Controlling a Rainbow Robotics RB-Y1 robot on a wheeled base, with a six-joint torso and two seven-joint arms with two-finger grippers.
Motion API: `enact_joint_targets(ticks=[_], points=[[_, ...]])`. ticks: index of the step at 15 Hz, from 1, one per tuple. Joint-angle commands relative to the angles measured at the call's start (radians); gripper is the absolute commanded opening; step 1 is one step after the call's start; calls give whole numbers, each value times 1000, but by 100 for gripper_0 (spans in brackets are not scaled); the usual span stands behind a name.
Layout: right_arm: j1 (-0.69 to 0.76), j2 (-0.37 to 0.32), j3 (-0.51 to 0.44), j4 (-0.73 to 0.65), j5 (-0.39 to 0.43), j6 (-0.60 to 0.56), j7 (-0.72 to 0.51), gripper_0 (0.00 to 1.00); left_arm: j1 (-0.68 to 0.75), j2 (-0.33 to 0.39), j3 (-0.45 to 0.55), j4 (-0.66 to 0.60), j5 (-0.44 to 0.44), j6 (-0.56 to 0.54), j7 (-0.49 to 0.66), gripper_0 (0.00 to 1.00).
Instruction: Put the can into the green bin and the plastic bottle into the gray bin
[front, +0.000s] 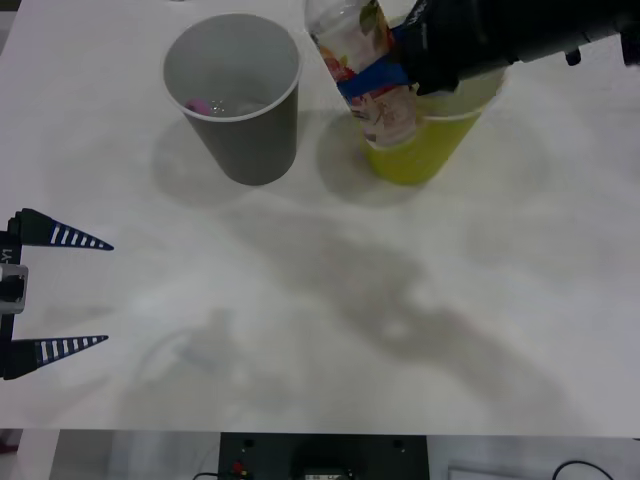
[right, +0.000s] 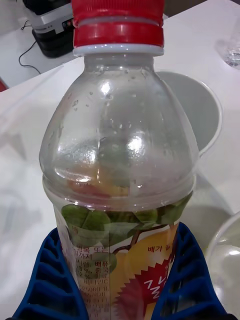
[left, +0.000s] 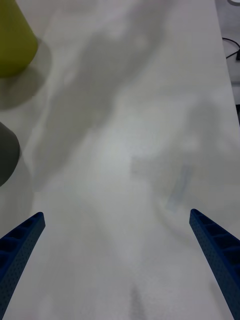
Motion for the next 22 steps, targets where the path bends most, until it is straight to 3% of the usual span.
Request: enact_joint_targets(ticks=[1, 6, 10, 14, 19, 21, 22], points=[[-98, 76, 48, 117, 18, -1, 1, 0, 0, 0, 0, 0, 0, 0, 0, 100], [-238, 272, 104, 382, 76, 16, 60, 0, 0, 0, 0, 0, 0, 0, 0, 100], [-296, 399, 141, 508, 190, 133, 73, 0, 0, 0, 0, 0, 0, 0, 0, 100], [-339, 479, 187, 626, 202, 242, 110, 0, 0, 0, 0, 0, 0, 0, 0, 100], [-366, 525, 220, 690, 204, 283, 123, 2, 0, 0, 0, 0, 0, 0, 0, 100], [-366, 528, 220, 689, 204, 285, 123, 28, 0, 0, 0, 0, 0, 0, 0, 100], [-366, 528, 220, 690, 204, 286, 123, 63, 0, 0, 0, 0, 0, 0, 0, 100]])
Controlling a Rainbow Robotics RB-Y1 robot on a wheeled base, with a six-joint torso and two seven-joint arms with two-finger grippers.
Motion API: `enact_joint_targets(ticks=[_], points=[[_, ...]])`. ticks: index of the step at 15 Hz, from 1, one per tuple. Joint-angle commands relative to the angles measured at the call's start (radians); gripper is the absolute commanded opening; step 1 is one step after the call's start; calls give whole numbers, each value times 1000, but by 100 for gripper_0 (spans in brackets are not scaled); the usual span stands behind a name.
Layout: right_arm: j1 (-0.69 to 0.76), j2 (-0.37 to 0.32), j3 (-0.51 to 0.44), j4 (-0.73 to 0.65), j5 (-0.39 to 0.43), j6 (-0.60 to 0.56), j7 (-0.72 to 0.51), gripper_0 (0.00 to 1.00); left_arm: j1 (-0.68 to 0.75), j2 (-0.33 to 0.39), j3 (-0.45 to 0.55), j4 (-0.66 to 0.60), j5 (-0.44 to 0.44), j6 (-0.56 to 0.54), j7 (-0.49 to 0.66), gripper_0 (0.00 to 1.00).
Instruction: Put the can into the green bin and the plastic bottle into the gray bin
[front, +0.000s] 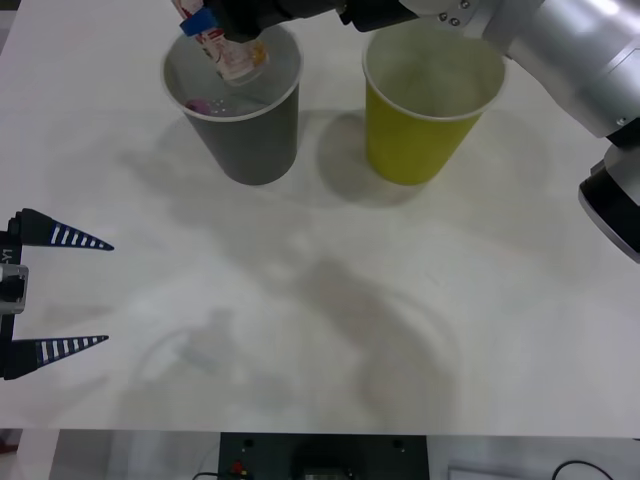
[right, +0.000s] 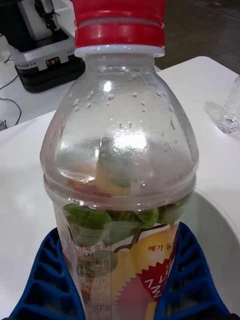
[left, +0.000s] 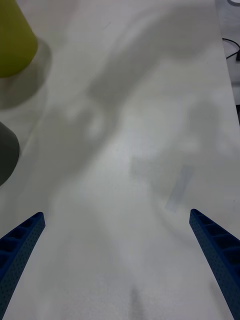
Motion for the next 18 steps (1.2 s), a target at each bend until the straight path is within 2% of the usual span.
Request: enact_joint_targets(ticks=[1, 2, 6, 8, 10, 15, 18], points=[[-1, 2, -1, 0, -2, 6, 0, 87, 0, 0, 0, 0, 0, 0, 0, 100], [-1, 2, -1, 0, -2, 13, 0, 100, 0, 0, 0, 0, 0, 0, 0, 100], [4, -4, -1, -1, -15, 26, 22, 100, 0, 0, 0, 0, 0, 0, 0, 100], [4, -36, -1, -24, -34, 19, 20, 100, 0, 0, 0, 0, 0, 0, 0, 100], [12, -87, -6, -75, -52, -13, 5, 100, 0, 0, 0, 0, 0, 0, 0, 100], [151, -244, -142, -331, -85, -185, -1, 100, 0, 0, 0, 0, 0, 0, 0, 100], [268, -359, -219, -517, -126, -223, 0, 100, 0, 0, 0, 0, 0, 0, 0, 100]])
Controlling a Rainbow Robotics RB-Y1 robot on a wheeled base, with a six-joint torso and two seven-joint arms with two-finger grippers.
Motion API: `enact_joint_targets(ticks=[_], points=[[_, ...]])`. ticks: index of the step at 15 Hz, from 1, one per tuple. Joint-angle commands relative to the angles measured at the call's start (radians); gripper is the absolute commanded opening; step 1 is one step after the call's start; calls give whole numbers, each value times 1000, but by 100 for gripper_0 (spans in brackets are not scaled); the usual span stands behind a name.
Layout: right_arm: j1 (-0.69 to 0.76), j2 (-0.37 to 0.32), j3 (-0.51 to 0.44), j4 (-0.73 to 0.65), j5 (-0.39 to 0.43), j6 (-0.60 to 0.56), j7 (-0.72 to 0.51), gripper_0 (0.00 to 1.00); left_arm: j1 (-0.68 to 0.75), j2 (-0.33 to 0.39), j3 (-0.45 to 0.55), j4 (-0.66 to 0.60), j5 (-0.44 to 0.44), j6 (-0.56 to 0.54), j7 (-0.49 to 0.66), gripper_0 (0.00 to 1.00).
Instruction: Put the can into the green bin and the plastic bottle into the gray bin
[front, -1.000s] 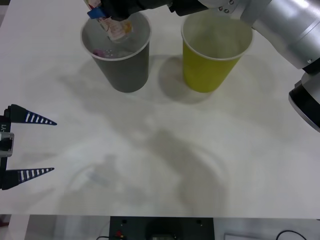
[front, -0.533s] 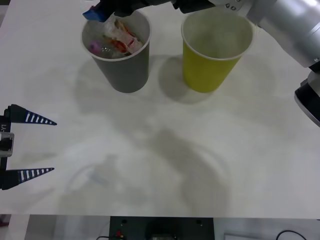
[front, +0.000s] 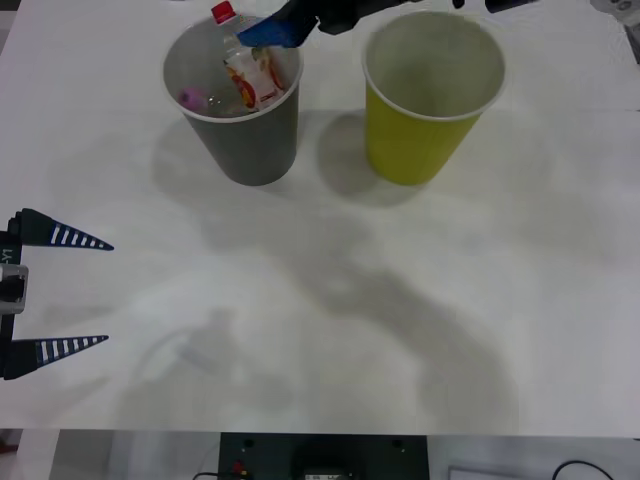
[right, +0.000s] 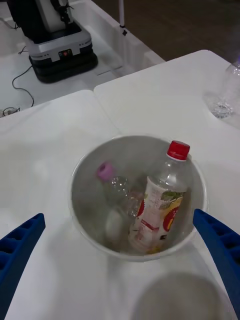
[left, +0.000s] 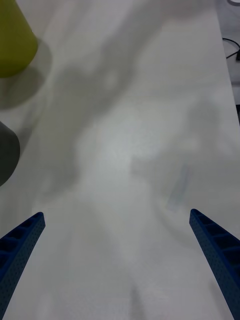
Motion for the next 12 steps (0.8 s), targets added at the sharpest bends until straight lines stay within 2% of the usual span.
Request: enact_joint_targets(ticks=[1, 4, 6, 7, 12], points=[[129, -105, -76, -165, -60, -12, 28, 100, 0, 0, 0, 0, 0, 0, 0, 100], [307, -200, -181, -323, -120, -19, 96, 100, 0, 0, 0, 0, 0, 0, 0, 100], [416, -253, -255, -418, -132, -28, 117, 100, 0, 0, 0, 0, 0, 0, 0, 100], [487, -278, -304, -467, -145, -35, 165, 100, 0, 0, 0, 0, 0, 0, 0, 100], [720, -313, -502, -513, -290, -170, 410, 100, 0, 0, 0, 0, 0, 0, 0, 100]])
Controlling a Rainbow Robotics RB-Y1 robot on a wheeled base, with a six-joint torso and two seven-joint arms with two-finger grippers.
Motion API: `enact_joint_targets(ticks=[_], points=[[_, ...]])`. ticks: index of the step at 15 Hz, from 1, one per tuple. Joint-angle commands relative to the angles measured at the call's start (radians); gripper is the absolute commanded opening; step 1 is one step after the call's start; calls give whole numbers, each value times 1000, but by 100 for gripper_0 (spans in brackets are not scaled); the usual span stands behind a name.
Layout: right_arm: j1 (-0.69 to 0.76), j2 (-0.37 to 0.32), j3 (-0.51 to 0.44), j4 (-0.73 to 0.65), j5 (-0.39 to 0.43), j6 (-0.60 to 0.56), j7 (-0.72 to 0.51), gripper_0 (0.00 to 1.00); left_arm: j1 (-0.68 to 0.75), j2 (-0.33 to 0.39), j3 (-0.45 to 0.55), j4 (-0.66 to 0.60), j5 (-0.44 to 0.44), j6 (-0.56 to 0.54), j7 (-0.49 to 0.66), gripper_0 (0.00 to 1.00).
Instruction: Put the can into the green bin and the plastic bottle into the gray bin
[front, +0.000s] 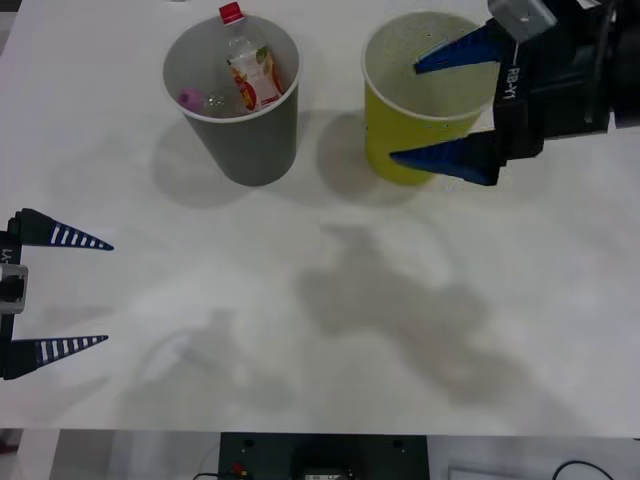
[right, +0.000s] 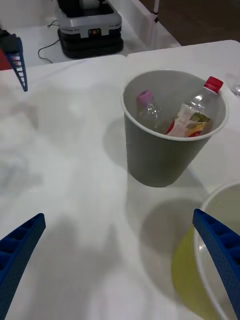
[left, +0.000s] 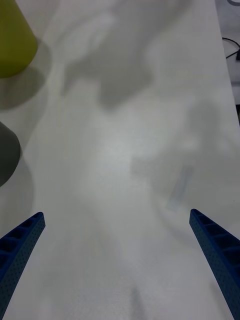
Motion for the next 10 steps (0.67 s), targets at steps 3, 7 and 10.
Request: enact_joint_targets(ticks=[3, 7, 10], points=[[199, -18, -159, -12, -90, -106, 222, 100, 0, 0, 0, 0, 0, 0, 0, 100], [362, -39, -229, -12, -108, -114, 385, 100, 0, 0, 0, 0, 0, 0, 0, 100], [477, -44, -282, -12, -114, -123, 478, 100, 0, 0, 0, 0, 0, 0, 0, 100]])
